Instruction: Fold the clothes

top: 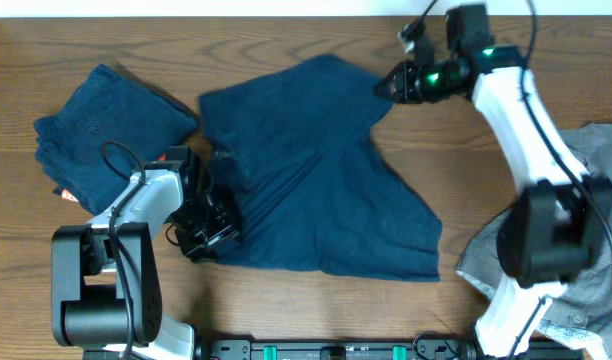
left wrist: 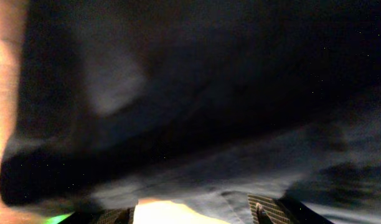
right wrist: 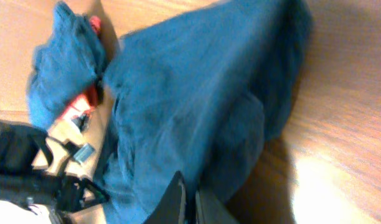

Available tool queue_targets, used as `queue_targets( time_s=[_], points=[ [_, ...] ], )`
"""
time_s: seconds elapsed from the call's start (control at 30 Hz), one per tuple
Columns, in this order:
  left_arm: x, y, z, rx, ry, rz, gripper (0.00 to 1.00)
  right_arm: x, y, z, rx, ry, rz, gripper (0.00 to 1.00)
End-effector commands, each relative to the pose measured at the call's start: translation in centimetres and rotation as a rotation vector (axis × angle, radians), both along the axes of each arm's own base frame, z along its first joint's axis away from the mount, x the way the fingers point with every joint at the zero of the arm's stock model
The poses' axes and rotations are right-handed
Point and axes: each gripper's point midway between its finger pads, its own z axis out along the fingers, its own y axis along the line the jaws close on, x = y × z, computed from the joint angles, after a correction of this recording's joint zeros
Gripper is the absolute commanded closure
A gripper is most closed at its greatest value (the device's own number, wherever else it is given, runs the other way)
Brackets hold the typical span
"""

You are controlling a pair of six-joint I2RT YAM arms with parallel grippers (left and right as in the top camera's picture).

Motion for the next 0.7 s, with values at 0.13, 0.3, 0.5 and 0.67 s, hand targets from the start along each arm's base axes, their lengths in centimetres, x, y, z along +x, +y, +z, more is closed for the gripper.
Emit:
queue_targets(
  time_s=[0.13,0.3,0.5,0.67],
  points=[
    [-1.4,1.8,-1.0,0.088,0.047,-0.028,0.41,-5.5,-4.5,-7.6,-0.616,0.114,0.143,0.59],
    [-1.4,1.8,-1.0,0.088,0.047,-0.028,0.41,-5.2,-10.8,-10.3,-0.882,0.22,-0.232,0.55],
    [-1.4,1.8,-1.0,0.088,0.047,-0.028,0.41,-6.2,-16.6,-10.1,-0.861,0.377,-0.679,0.53],
    [-1.4,1.8,-1.0,0.088,0.047,-0.028,0.41,-5.0,-13.9,-11.0,-0.507,0.415,-0.442,0.46]
  ],
)
